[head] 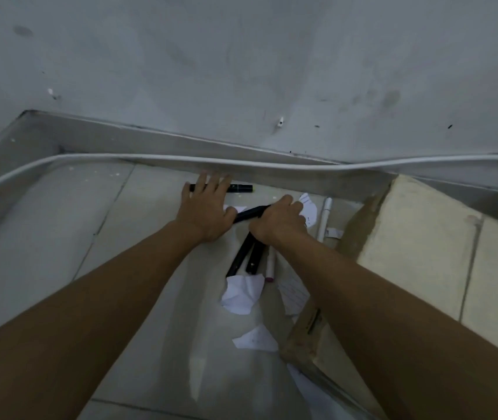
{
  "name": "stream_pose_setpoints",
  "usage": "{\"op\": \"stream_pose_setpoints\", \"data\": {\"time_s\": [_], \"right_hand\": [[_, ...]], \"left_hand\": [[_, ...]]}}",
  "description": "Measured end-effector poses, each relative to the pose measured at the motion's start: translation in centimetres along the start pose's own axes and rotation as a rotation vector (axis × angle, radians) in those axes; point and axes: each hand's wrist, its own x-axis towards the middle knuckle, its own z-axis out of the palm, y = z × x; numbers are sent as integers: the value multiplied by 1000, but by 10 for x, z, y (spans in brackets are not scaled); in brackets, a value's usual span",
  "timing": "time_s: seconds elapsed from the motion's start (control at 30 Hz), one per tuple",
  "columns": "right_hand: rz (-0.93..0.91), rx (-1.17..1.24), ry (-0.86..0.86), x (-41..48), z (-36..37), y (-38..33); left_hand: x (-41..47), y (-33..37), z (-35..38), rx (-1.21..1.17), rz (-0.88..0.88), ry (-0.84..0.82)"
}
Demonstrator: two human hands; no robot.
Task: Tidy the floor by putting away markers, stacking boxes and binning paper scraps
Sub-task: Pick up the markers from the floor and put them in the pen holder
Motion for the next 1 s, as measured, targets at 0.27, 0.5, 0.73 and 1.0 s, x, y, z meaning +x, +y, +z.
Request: {"op": "stream_pose_setpoints", "data": {"time_s": [0.27,0.5,0.73,1.0], "right_hand": [[51,10,-170,10,22,-1],[23,-9,-55,0,2,2],[287,-192,-25,16,-13,20],[31,113,-55,-3,1,2]], "left_hand": [[-3,3,18,56,69,102],[-21,3,22,8,36,123],[-31,13,19,-76,-62,90],[-44,15,21,-185,-71,80]]}}
